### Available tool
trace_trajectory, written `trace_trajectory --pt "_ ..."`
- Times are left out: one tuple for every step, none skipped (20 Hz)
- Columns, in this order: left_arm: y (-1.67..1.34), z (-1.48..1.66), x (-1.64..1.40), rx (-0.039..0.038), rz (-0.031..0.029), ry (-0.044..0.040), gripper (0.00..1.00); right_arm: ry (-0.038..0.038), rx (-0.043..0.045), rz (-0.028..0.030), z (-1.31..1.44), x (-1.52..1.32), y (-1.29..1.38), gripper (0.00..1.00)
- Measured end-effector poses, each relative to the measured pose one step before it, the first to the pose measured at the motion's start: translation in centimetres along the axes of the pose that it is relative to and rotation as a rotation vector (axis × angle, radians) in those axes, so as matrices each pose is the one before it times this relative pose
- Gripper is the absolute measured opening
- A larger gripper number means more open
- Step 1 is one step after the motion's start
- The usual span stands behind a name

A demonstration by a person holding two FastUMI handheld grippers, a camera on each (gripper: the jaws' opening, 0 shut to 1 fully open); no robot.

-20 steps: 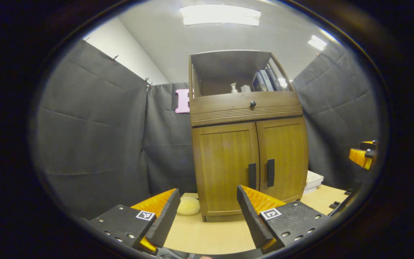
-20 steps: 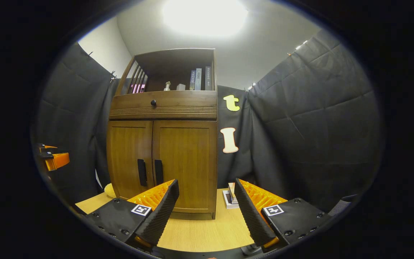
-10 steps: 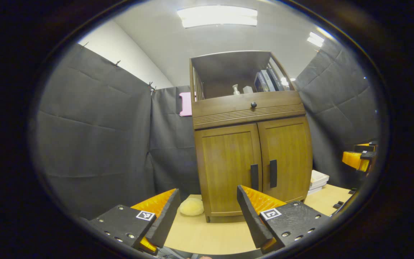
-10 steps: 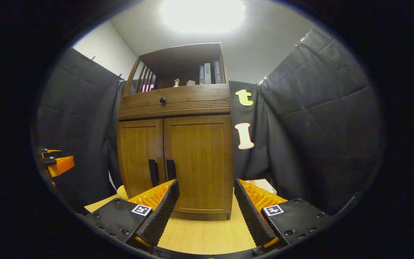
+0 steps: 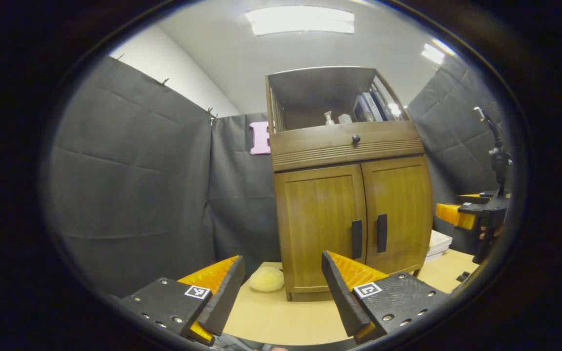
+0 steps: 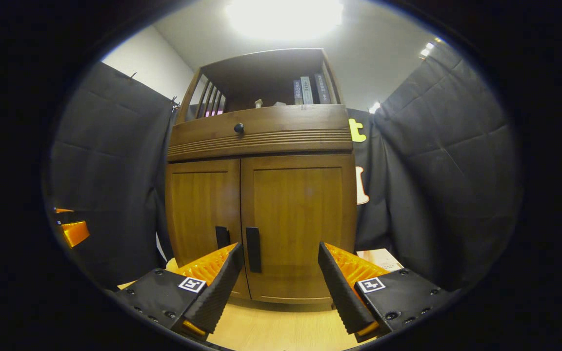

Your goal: Open the right door of the double-door shoe cabinet with the right hand, and open the left door with the left hand.

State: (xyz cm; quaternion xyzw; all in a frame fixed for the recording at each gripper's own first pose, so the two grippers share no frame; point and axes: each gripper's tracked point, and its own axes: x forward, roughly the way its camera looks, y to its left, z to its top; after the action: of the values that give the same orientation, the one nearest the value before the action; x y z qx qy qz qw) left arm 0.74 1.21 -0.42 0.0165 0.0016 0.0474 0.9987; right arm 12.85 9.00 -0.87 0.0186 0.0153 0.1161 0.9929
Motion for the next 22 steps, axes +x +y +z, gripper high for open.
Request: trace_trajectory --pt "0.05 -0.339 0.024 0.0025 -0.00057 -0.00038 0.92 -0.00067 0.00037 0.00391 0.022 0.969 0.576 0.97" --pt "0.207 -0.047 0.152 0.00411 0.00094 -0.00085 0.92 -0.00202 0.00102 0.00351 -0.029 0.876 0.459 0.96" --pt "0.62 -0.047 0.452 0.00382 0.00233 0.00019 0.92 -0.00035 0.00139 -0.00035 -0.099 0.872 0.406 0.97" --pt "0.681 0.054 0.402 0.00085 0.00306 0.00041 0.92 0.00597 0.00088 0.00152 -0.265 0.726 0.47 0.97" --pt "0.574 0.015 0.315 -0.00294 0.00274 0.00118 0.92 0.00801 0.00053 0.00077 -0.252 0.616 0.246 0.96" --pt "0.291 -0.262 -0.097 -0.00392 0.00064 0.00205 0.92 0.00835 -0.00007 0.00258 -0.375 0.69 0.438 0.97" --pt "0.352 -0.424 0.038 -0.00231 0.00465 0.00196 0.92 0.00778 -0.00289 0.00143 -0.377 0.724 0.346 0.97" --pt "0.669 -0.162 0.265 0.00021 0.00438 0.0013 0.92 0.00476 -0.00477 -0.00195 -0.35 0.71 0.273 0.97" --pt "0.871 -0.025 0.474 0.00167 0.00387 0.00243 0.92 0.00417 -0.00381 -0.00354 -0.338 0.693 0.14 0.97" --pt "0.684 -0.166 0.258 0.00314 0.0053 0.00147 0.92 0.00531 -0.00219 -0.00377 -0.516 0.909 0.261 0.97" --pt "0.47 -0.224 0.047 0.0029 0.00529 0.0009 0.92 0.00856 -0.00073 -0.00358 -0.399 0.711 0.126 0.97" --pt "0.525 -0.164 0.013 0.0027 0.005 0.00015 0.92 0.00558 -0.00178 -0.00278 -0.375 0.723 0.211 0.97" --pt "-0.207 -0.128 -0.73 0.00267 0.00736 -0.00048 0.92 0.003 0.00197 -0.00768 -0.184 0.751 0.064 0.97" --pt "0.157 0.037 -0.133 0.00109 0.0057 -0.00056 0.92 0.00705 0.00395 -0.00159 -0.281 0.751 0.159 0.97" --pt "0.332 -0.076 -0.028 0.00043 0.00635 0.00148 0.92 0.0043 0.00361 -0.0016 -0.178 0.824 0.203 0.97" --pt "0.33 -0.101 -0.133 0.00131 0.00618 0.00216 0.92 0.00531 -0.00003 -0.00332 -0.235 0.74 0.157 0.97" --pt "0.726 -0.23 0.172 0.00153 0.00458 0.00383 0.92 0.0054 -0.00029 -0.00126 -0.155 0.825 0.271 0.97" --pt "0.776 -0.352 0.397 0.00197 0.00537 0.00446 0.9 0.00588 -0.00222 -0.00026 -0.312 0.728 0.184 0.97" --pt "0.519 -0.188 0.292 0.00137 0.00308 0.00278 0.9 0.00579 -0.00259 -0.00201 -0.275 0.784 0.093 0.97" --pt "0.254 -0.14 0.223 0.00077 0.00362 0.00379 0.92 0.00666 -0.00078 -0.00188 -0.316 0.505 0.169 0.96" --pt "0.315 -0.051 0.303 0.00019 0.0026 0.00258 0.92 0.00702 0.00028 -0.0019 -0.248 0.662 0.072 0.96" --pt "0.264 0.025 0.157 0.00048 0.00363 0.00145 0.92 0.00638 0.00071 -0.00012 -0.356 0.547 0.14 0.96"
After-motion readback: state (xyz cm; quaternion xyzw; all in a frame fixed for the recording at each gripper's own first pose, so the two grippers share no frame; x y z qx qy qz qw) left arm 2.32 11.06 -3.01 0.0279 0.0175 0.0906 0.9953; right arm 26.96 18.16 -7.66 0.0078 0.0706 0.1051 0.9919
